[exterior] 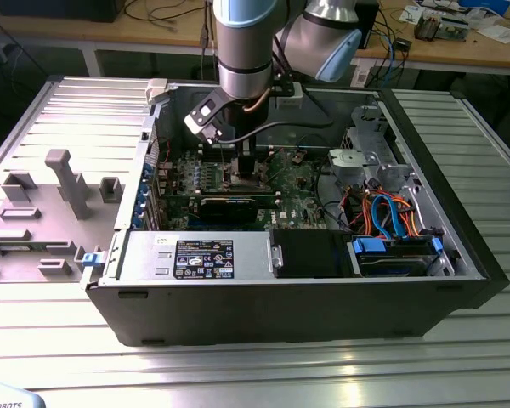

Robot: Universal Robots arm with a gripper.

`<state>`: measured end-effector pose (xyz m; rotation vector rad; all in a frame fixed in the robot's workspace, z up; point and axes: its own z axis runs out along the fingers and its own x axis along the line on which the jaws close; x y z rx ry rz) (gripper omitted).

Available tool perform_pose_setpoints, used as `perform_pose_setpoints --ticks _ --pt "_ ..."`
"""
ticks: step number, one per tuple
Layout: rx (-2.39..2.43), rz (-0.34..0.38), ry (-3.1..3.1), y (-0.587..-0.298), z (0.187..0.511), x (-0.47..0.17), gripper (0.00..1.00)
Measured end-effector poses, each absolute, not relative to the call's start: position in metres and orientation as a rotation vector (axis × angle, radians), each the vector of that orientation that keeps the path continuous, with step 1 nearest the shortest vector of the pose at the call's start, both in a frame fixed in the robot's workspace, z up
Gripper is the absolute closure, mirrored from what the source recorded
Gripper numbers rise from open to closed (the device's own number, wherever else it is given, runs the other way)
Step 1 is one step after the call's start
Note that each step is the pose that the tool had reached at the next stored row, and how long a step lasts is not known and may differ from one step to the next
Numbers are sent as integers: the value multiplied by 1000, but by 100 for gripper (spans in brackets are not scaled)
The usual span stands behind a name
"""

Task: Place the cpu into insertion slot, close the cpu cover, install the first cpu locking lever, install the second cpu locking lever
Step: 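Place the cpu into insertion slot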

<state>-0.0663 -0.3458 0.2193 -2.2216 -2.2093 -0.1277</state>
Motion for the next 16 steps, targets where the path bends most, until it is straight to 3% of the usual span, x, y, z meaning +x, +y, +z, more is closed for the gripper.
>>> perform_pose_setpoints --ticks 16 --pt "-2224 -128 -2207 -347 201 -68 45"
